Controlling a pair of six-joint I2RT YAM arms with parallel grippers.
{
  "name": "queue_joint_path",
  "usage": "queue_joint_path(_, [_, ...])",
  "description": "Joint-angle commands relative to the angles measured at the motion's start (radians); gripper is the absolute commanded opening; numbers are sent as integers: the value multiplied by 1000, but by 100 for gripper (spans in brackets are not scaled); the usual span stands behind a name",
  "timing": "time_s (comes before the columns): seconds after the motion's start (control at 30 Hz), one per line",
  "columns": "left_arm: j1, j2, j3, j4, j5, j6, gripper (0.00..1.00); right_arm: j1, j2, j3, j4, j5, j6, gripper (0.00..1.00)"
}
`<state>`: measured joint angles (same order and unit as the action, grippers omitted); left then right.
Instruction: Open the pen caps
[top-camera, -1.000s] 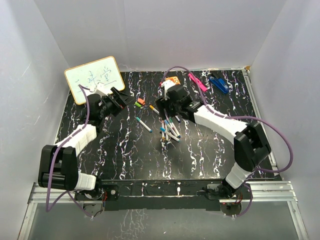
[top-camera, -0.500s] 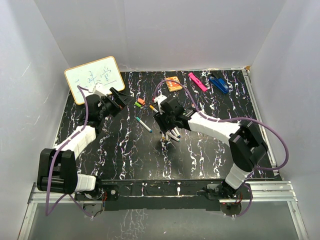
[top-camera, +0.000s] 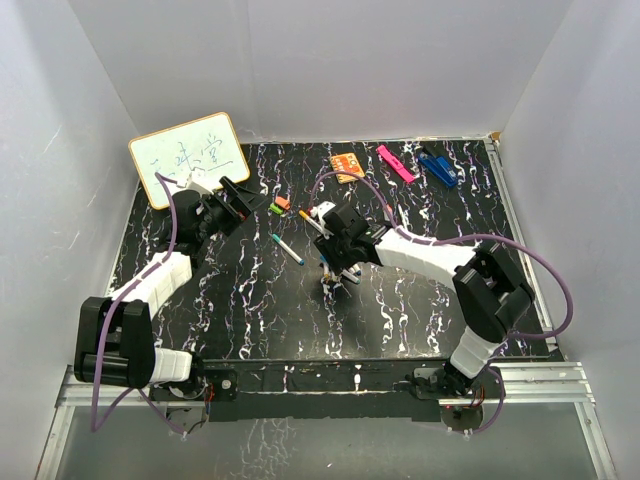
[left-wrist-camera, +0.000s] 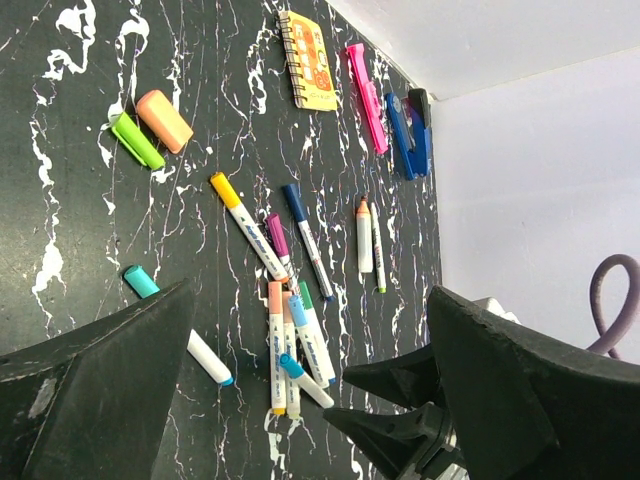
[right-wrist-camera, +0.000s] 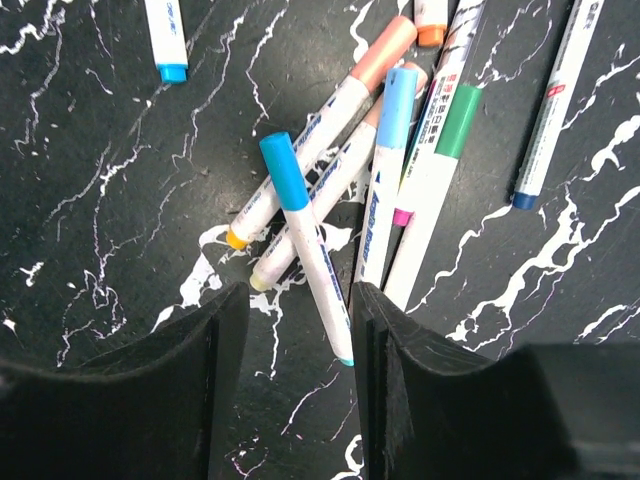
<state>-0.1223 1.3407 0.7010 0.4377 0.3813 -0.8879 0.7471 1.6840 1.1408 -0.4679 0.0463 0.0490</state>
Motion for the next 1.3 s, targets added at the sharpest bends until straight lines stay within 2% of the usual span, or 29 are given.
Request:
queue_joint_path(0.0, [3, -4, 16, 15, 12, 9, 99, 6, 5, -11, 28, -6, -15, 42])
queue_joint_path(0.93, [5, 8, 1, 26, 8, 8, 99, 5, 99, -27, 52, 12, -32, 38])
queue_joint_path(1.27, [4, 9, 0, 29, 8, 7, 98, 5, 103, -27, 54, 19, -32, 29])
